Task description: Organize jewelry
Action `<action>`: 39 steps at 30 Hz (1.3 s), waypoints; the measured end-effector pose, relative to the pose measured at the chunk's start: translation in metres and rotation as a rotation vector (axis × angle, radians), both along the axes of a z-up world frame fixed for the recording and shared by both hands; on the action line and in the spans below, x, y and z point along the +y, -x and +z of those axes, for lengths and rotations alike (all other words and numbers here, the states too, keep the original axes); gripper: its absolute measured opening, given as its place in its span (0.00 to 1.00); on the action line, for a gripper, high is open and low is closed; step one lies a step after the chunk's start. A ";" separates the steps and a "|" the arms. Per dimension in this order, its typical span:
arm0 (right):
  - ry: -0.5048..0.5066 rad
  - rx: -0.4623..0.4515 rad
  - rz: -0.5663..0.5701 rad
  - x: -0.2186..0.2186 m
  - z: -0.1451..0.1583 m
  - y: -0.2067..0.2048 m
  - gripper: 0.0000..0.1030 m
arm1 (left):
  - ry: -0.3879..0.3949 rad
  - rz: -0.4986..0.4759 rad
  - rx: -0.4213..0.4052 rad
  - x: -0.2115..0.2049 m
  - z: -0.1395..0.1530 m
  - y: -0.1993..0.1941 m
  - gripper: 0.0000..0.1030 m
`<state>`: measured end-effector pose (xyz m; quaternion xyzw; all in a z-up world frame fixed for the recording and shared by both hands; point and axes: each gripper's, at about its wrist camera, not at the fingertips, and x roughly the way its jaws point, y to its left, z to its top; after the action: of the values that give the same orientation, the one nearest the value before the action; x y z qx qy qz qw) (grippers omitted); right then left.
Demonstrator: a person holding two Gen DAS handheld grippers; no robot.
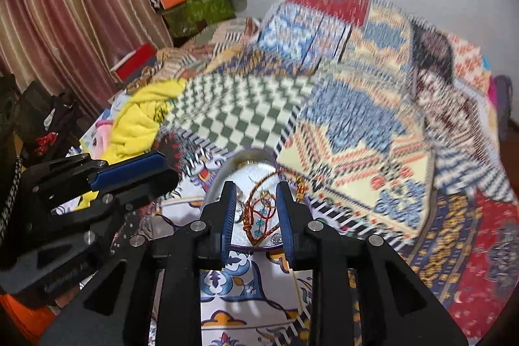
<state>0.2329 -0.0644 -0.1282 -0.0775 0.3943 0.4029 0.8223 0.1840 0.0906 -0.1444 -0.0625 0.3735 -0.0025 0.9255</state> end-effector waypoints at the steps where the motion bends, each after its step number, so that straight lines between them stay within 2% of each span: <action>1: -0.008 -0.016 -0.006 -0.002 0.006 0.003 0.22 | -0.004 0.004 -0.010 0.000 0.005 0.003 0.14; 7: -0.110 -0.183 -0.060 -0.031 0.071 0.050 0.22 | -0.040 0.026 -0.111 -0.011 0.051 0.034 0.14; 15: -0.292 -0.399 -0.134 -0.076 0.145 0.135 0.22 | -0.110 0.031 -0.336 -0.057 0.129 0.107 0.15; 18: -0.332 -0.466 -0.158 -0.087 0.158 0.164 0.22 | -0.133 0.038 -0.443 -0.081 0.156 0.145 0.19; 20: -0.340 -0.519 -0.185 -0.092 0.163 0.183 0.23 | -0.128 0.038 -0.493 -0.089 0.167 0.163 0.28; 22: -0.353 -0.545 -0.207 -0.097 0.164 0.195 0.32 | -0.114 0.038 -0.544 -0.093 0.177 0.185 0.33; 24: -0.367 -0.566 -0.230 -0.100 0.164 0.202 0.52 | -0.112 0.042 -0.577 -0.097 0.184 0.202 0.35; 25: -0.366 -0.589 -0.253 -0.102 0.164 0.209 0.56 | -0.116 0.048 -0.588 -0.099 0.185 0.208 0.39; 26: -0.365 -0.604 -0.269 -0.102 0.164 0.211 0.61 | -0.121 0.056 -0.598 -0.100 0.185 0.214 0.48; 28: -0.359 -0.623 -0.295 -0.104 0.164 0.217 0.69 | -0.130 0.084 -0.625 -0.104 0.187 0.228 0.59; 30: -0.360 -0.638 -0.321 -0.106 0.163 0.221 0.83 | -0.136 0.101 -0.645 -0.106 0.189 0.238 0.63; 33: -0.372 -0.654 -0.365 -0.109 0.163 0.224 0.96 | -0.122 0.102 -0.650 -0.107 0.191 0.245 0.87; 34: -0.373 -0.657 -0.375 -0.110 0.163 0.227 0.97 | -0.118 0.103 -0.657 -0.107 0.191 0.248 0.95; 39: -0.372 -0.652 -0.399 -0.115 0.162 0.231 0.99 | -0.172 0.117 -0.681 -0.119 0.193 0.258 0.99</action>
<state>0.0022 -0.1791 0.0339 0.0268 0.0412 0.2546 0.9658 -0.0743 -0.0287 0.0483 -0.0011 0.0383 0.0614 0.9974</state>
